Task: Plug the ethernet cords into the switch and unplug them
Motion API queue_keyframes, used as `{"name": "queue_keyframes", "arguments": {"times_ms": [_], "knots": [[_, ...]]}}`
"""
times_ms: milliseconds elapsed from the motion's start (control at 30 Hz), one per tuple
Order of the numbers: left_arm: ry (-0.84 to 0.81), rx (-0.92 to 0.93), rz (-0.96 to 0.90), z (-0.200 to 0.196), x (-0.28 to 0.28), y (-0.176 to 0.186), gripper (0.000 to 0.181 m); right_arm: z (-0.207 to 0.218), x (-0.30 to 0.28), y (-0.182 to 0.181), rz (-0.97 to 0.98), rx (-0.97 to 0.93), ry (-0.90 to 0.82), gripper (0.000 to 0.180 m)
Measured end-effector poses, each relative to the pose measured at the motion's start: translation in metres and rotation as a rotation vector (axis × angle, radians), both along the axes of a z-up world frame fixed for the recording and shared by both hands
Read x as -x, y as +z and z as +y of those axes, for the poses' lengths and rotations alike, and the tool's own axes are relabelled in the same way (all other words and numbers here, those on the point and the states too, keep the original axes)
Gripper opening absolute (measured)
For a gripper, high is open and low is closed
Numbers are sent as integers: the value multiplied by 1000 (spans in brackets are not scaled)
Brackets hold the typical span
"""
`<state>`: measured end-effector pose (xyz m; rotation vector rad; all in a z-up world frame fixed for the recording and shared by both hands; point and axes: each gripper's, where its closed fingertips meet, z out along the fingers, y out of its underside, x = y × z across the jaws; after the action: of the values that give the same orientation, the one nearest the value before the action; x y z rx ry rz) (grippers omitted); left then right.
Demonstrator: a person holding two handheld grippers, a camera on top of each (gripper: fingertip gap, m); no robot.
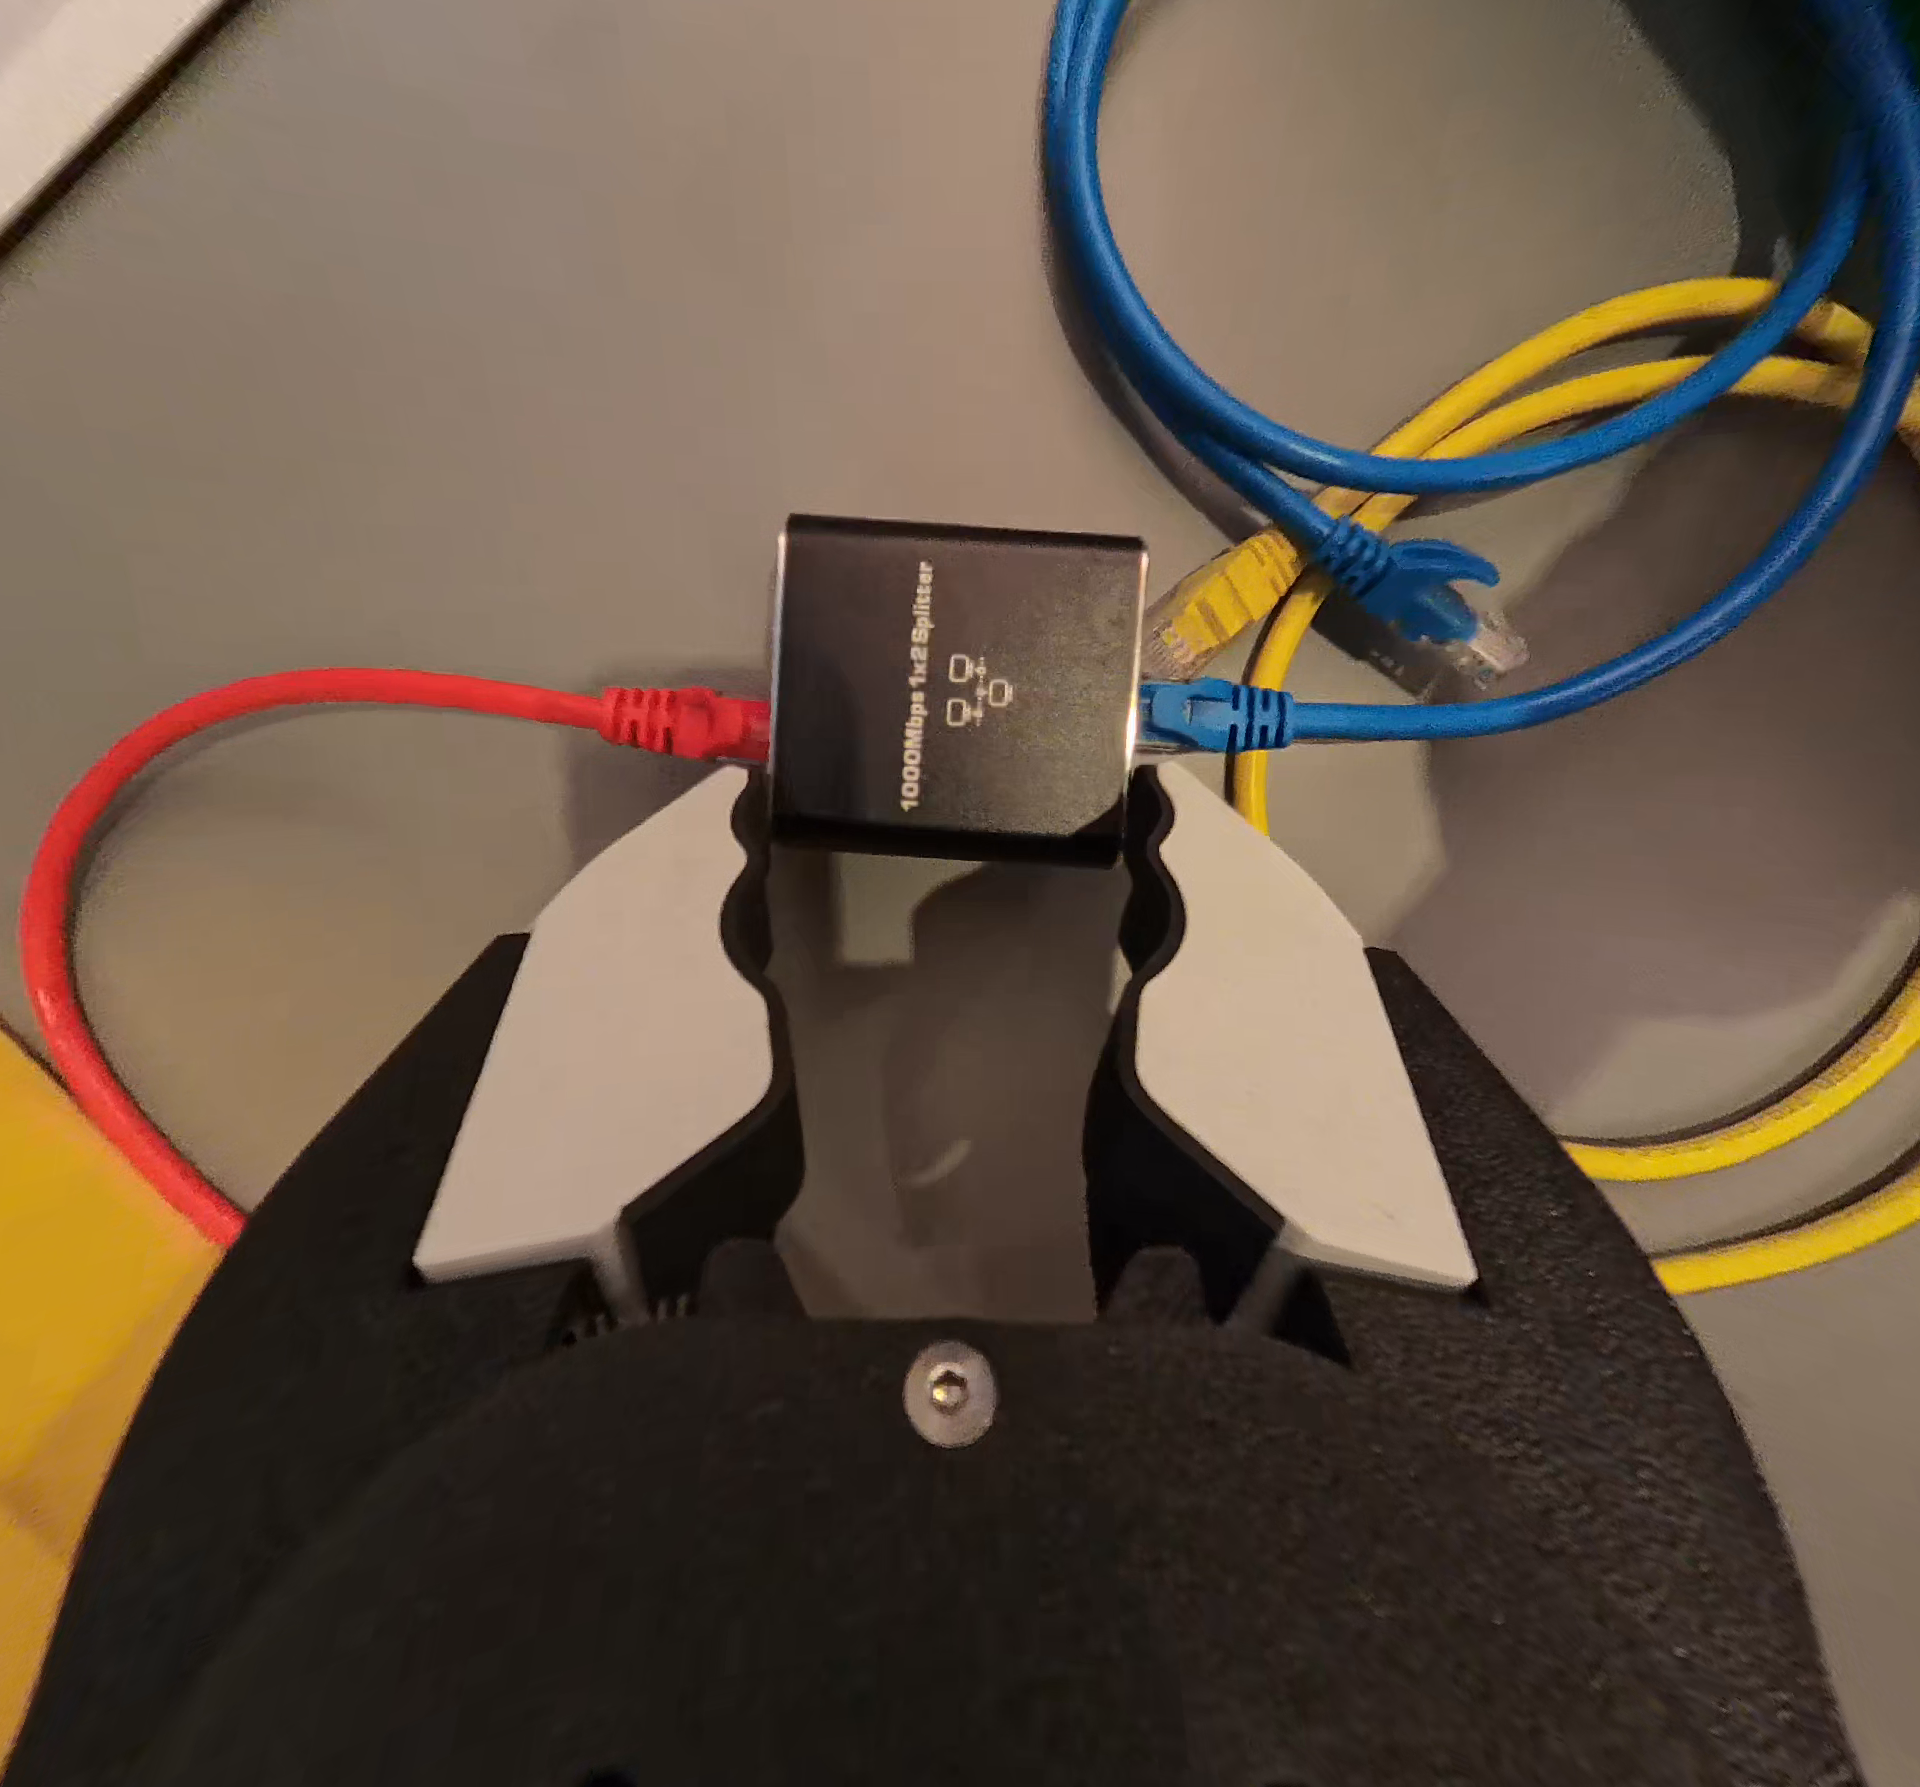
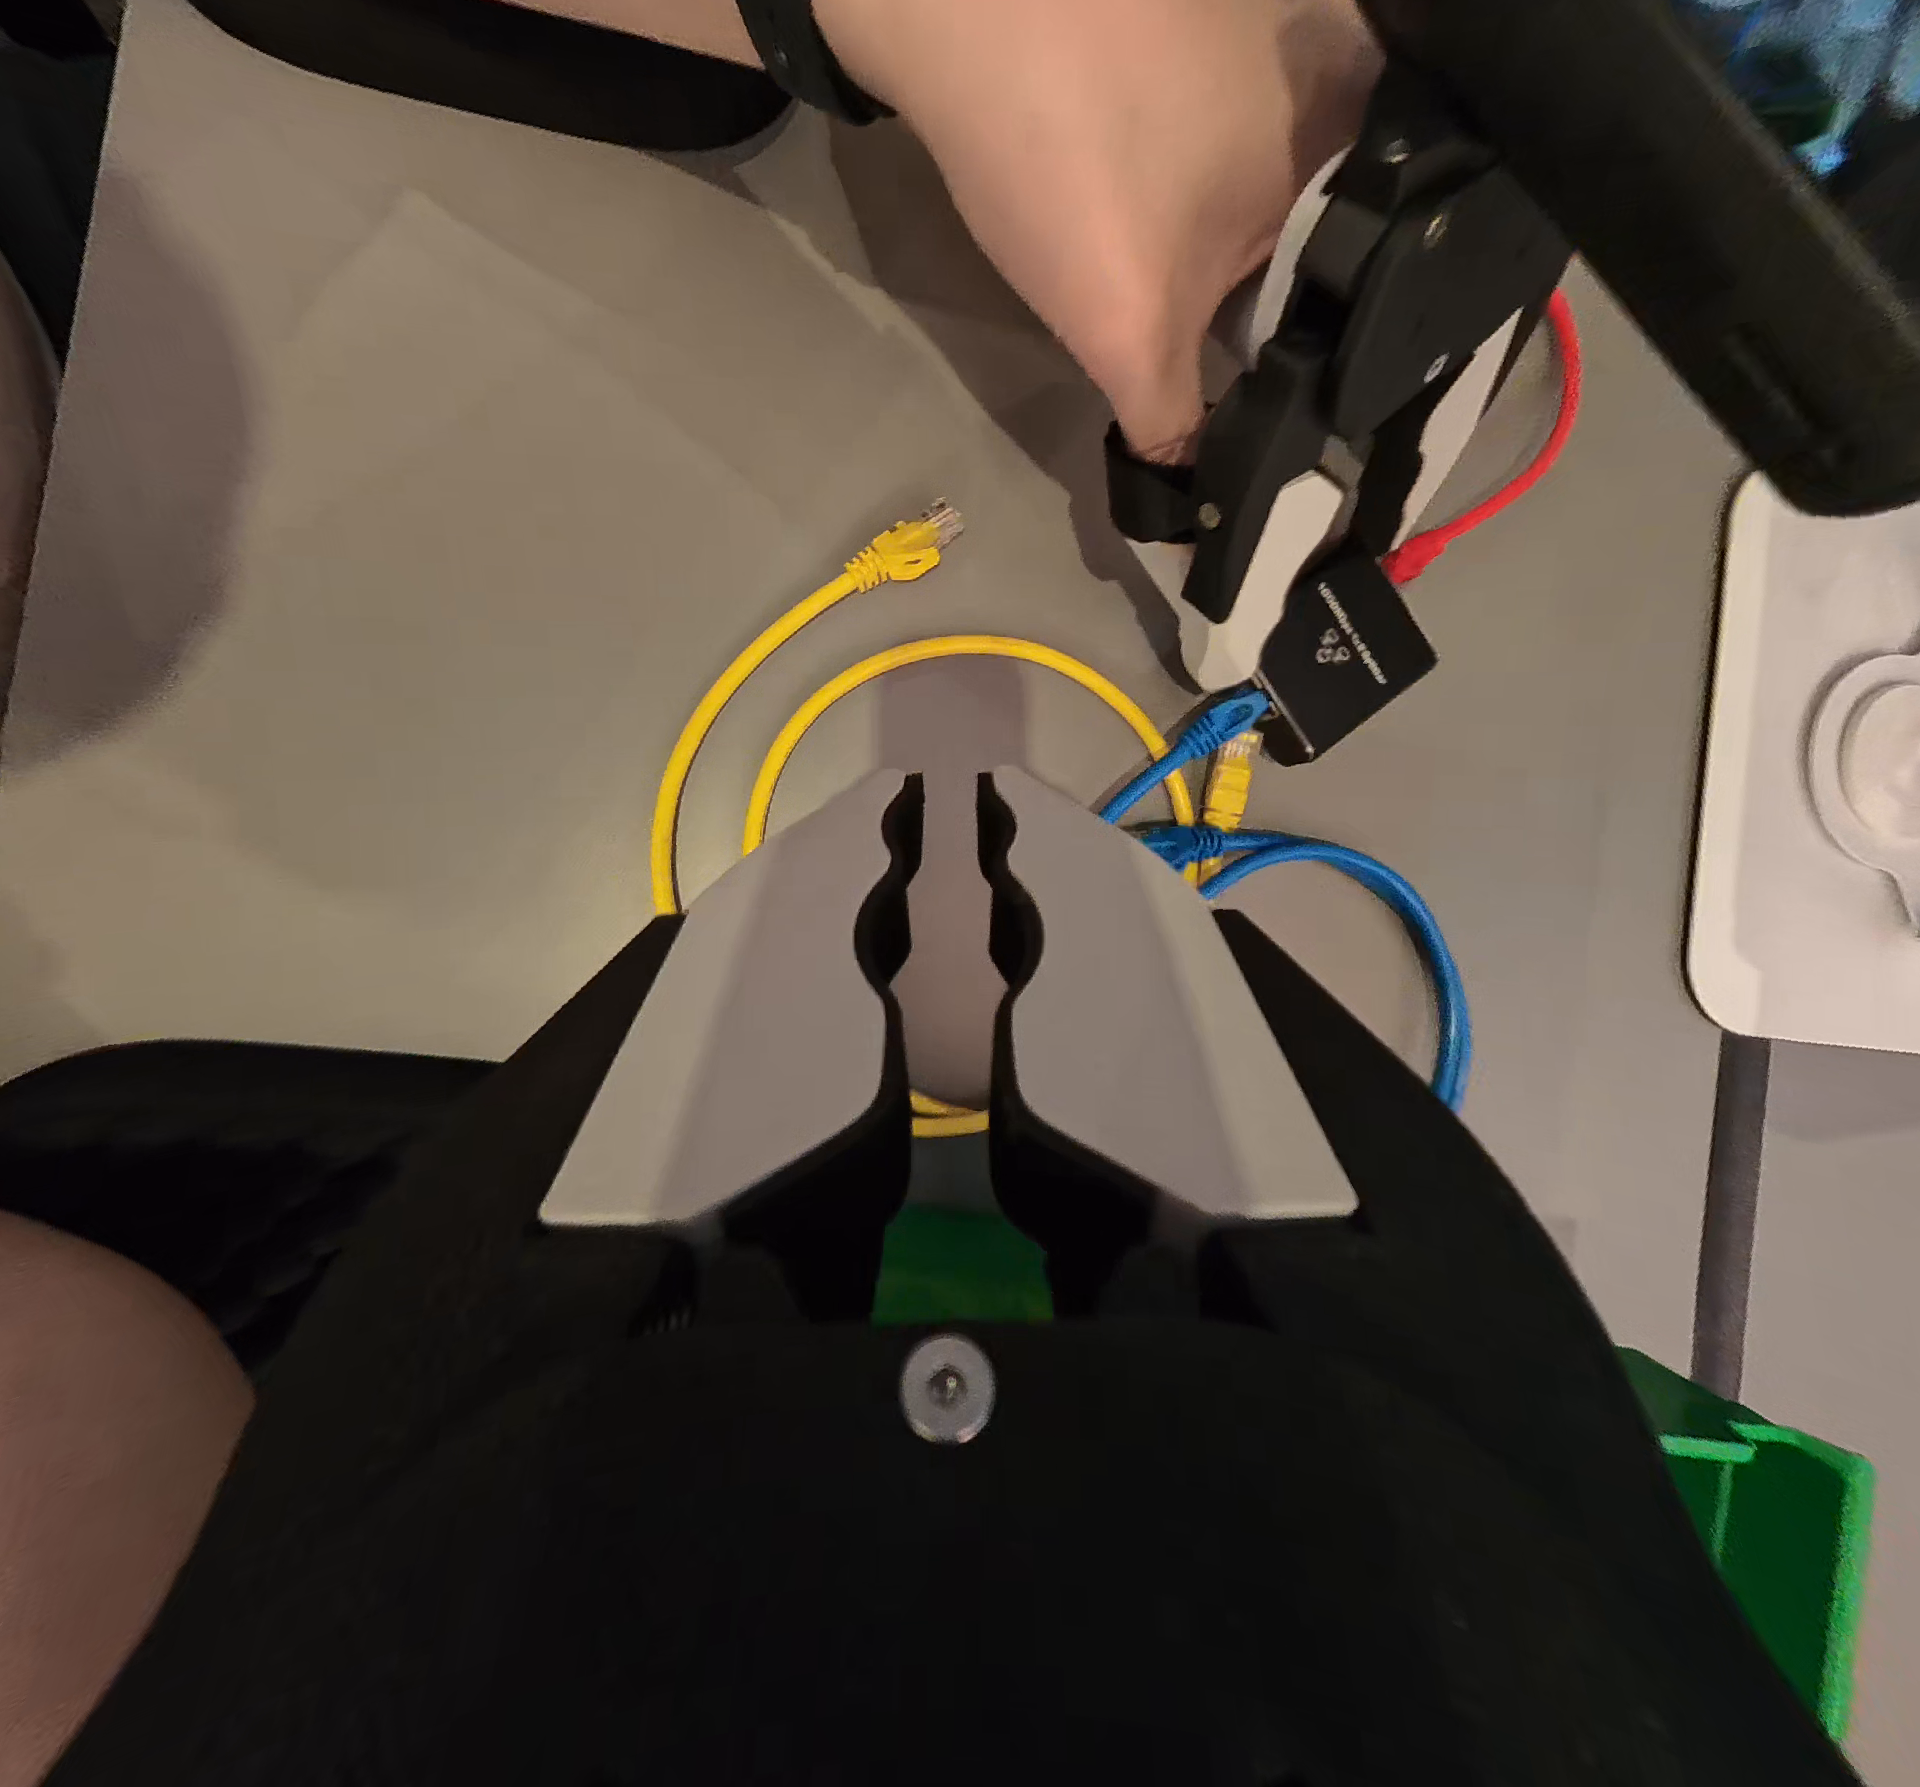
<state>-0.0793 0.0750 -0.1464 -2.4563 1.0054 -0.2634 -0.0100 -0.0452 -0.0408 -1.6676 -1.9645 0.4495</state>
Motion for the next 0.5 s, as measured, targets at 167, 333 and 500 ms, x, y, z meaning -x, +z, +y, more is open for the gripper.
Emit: {"name": "queue_keyframes", "arguments": {"times_ms": [167,333,500], "knots": [[-10,53,-73,-9,-1,0,64,0,-3,10,35,-24,-8,11],[-110,89,-228,-48,-6,36,64,0,-13,18,63,-38,-17,12],[-515,88,-122,-120,-11,31,55,-4,-13,30,120,-54,5,11]]}}
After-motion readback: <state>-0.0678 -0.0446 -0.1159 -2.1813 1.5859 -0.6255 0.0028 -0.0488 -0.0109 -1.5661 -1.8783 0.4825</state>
